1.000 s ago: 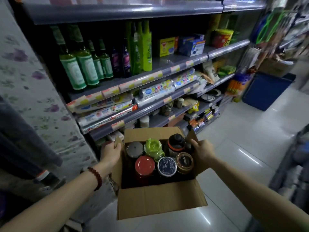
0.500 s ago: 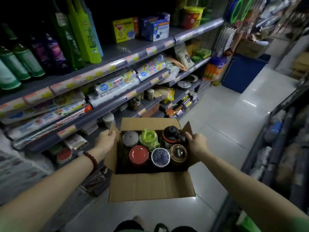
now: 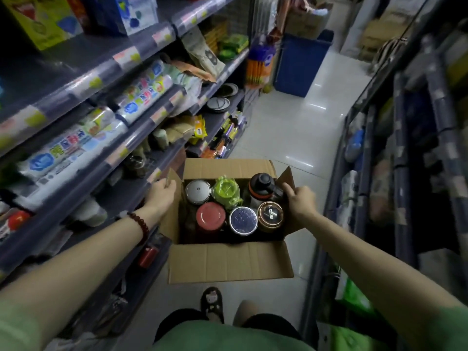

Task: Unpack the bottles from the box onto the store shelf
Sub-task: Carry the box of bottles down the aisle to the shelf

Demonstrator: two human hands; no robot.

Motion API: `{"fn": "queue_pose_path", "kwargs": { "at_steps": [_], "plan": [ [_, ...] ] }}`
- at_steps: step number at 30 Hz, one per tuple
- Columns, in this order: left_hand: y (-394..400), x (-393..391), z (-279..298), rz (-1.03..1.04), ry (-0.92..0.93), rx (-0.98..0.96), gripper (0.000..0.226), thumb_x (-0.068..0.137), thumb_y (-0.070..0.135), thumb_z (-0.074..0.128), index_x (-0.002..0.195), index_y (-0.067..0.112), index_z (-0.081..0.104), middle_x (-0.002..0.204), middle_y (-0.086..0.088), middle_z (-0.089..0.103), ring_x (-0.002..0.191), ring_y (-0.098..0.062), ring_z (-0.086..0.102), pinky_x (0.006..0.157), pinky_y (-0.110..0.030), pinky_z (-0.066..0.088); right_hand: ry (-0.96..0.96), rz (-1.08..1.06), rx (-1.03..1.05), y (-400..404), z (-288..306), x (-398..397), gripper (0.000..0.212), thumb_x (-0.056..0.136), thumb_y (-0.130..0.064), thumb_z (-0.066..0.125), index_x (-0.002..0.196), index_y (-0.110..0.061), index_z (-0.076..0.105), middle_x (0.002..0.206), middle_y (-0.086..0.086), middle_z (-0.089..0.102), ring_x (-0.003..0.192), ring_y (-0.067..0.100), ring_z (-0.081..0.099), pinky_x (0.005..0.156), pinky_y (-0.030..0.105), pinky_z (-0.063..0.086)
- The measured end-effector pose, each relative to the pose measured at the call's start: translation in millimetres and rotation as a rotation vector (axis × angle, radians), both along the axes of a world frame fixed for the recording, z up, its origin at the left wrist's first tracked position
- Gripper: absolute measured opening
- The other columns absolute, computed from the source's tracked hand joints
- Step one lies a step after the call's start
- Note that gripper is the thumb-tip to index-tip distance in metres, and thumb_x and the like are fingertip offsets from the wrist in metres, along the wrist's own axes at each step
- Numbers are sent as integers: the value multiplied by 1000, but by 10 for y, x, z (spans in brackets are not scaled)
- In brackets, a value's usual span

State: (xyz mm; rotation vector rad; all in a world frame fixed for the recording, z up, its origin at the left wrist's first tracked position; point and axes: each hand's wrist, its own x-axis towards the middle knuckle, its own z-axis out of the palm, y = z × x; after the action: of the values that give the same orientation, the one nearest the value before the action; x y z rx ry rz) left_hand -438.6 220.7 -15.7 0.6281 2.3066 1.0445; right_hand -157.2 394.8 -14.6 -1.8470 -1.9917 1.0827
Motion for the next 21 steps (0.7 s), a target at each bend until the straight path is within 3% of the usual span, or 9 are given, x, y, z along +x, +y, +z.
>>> {"fn": "queue_pose_path", "kwargs": {
  "at_steps": [6, 9, 14, 21],
  "plan": [
    [657, 11, -31, -112, 13, -26, 35, 98, 28, 42, 83, 1, 58, 73, -13, 51, 71, -24, 51, 67, -32, 36, -14, -83, 8, 423, 4, 179, 45, 98, -43, 48, 74, -5, 57, 68, 8, 56, 60, 20, 52, 53, 30, 39],
    [970, 50, -87, -128, -5, -31, 36, 98, 27, 42, 67, 11, 48, 63, -7, 48, 66, -24, 48, 60, -31, 32, 0, -96, -1, 720, -28, 261, 45, 98, -42, 48, 75, -5, 59, 71, 11, 59, 64, 23, 56, 59, 33, 44],
    [1473, 170, -242, -88, -51, -21, 35, 98, 26, 43, 67, 13, 48, 63, -6, 48, 64, -23, 47, 63, -31, 34, -19, -71, -16, 1247, -65, 375, 44, 99, -40, 47, 71, -7, 56, 66, 6, 55, 56, 16, 50, 50, 28, 37],
    [1964, 318, -387, 16, -33, -50, 33, 98, 26, 43, 72, 7, 45, 64, -9, 41, 66, -21, 43, 60, -31, 30, -24, 23, -27, 2034, -71, 301, 49, 98, -44, 46, 88, 1, 66, 83, 16, 66, 75, 29, 63, 63, 35, 49]
  ]
}}
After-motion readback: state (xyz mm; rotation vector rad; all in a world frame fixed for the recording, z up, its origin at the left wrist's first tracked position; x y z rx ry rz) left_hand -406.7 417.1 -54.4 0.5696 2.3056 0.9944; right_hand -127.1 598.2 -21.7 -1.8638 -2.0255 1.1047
